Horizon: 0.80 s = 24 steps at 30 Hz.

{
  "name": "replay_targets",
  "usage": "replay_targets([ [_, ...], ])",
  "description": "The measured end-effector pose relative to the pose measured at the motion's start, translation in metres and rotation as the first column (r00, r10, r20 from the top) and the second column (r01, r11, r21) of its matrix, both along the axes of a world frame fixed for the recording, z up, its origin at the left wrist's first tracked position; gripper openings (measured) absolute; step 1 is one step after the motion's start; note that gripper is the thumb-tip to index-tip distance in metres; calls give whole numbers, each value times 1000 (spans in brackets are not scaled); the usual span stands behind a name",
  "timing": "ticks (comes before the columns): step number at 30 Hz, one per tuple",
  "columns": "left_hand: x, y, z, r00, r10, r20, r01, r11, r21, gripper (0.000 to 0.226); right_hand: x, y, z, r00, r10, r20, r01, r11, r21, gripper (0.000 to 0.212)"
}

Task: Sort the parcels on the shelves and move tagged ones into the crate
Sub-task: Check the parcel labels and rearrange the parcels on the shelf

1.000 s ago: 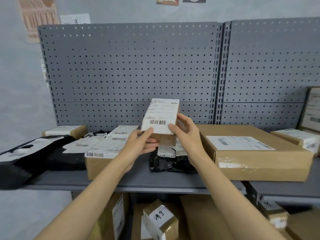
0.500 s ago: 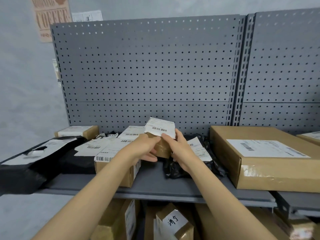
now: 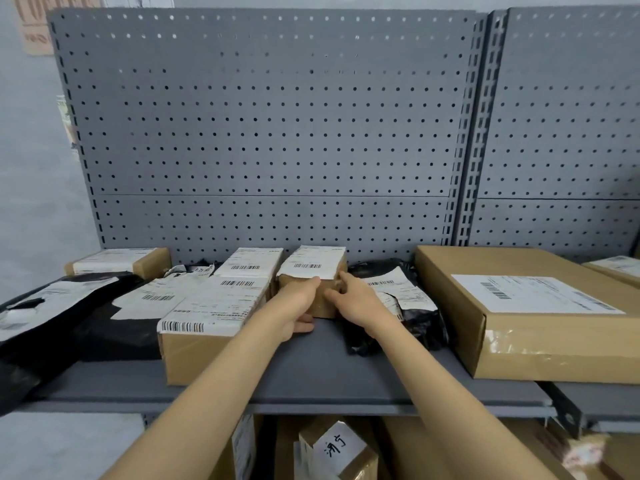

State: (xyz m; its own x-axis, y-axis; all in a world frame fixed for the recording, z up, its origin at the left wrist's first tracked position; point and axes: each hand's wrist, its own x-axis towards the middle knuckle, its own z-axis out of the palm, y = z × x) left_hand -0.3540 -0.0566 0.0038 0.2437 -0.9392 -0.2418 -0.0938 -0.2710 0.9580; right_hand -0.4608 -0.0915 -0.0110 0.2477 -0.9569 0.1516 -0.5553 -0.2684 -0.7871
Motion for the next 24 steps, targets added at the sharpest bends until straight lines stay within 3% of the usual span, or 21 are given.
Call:
replay_targets([
  [4,-8,-5,4,998,-36,-51,36,999,-6,45,1,-5,6,997,17,-78,-14,999,38,36],
  [8,-25,-1,0,986,-164,-12,164,986,8,48,-15,-4,9,997,34,63,-34,999,-5,29],
  [11,-35,-2,0,975,-223,-25,223,975,20,39,-37,-7,18,980,-140,142,161,975,-150,40],
  [13,-39,-3,0,964,-263,-30,264,963,47,38,-56,-14,21,957,-289,22,289,943,-165,48],
  [16,-46,-7,-3,952,-305,-11,306,951,43,33,-78,-15,20,935,-335,-116,332,942,-45,51],
  [20,-56,-10,-7,943,-327,-61,329,944,12,44,-83,-8,13,965,-251,-82,262,948,178,26],
  [24,-63,-12,-12,943,-316,-101,315,949,-29,29,-99,-8,6,964,-261,-50,265,948,178,56],
])
